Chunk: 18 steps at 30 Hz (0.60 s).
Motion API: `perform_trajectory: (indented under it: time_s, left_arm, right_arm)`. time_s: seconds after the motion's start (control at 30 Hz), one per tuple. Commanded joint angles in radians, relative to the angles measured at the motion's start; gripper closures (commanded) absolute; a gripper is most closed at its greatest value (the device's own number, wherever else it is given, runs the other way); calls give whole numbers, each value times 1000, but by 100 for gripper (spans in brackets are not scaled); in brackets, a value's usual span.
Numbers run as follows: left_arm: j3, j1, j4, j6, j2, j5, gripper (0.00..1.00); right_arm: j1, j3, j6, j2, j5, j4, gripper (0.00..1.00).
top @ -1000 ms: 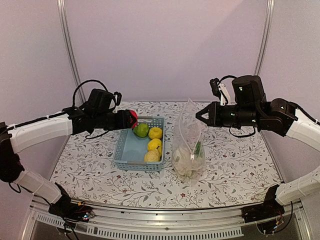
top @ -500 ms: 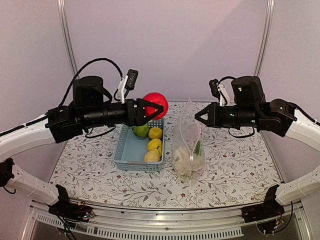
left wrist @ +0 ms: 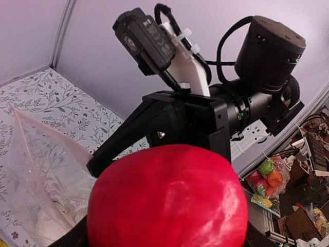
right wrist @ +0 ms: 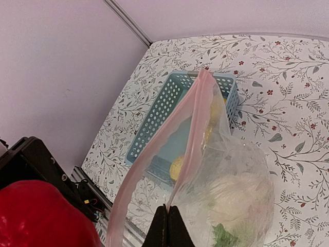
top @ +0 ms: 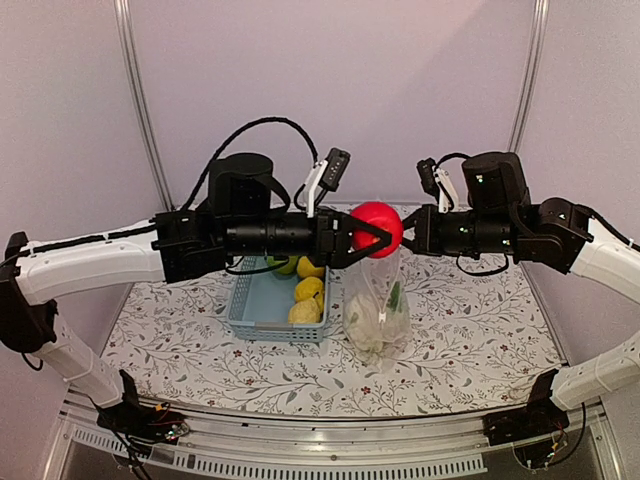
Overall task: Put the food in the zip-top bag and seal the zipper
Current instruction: Place the fake fruit in the zipper food storage bag.
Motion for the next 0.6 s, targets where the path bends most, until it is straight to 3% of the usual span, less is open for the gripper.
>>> perform_trajectory:
  time_s: [0.0, 0.27, 0.57]
  left_arm:
    - [76, -14, -81, 57, 34, -37, 42]
    - [187, -13, -346, 103, 121, -115, 43]
    - [190, 2, -461, 114, 127, -194, 43]
  right_arm:
    - [7, -16, 5, 4, -5, 13, 100]
    - [6, -11, -3, -1, 4, 7, 100]
    - [6, -2, -11, -9, 7, -7, 100]
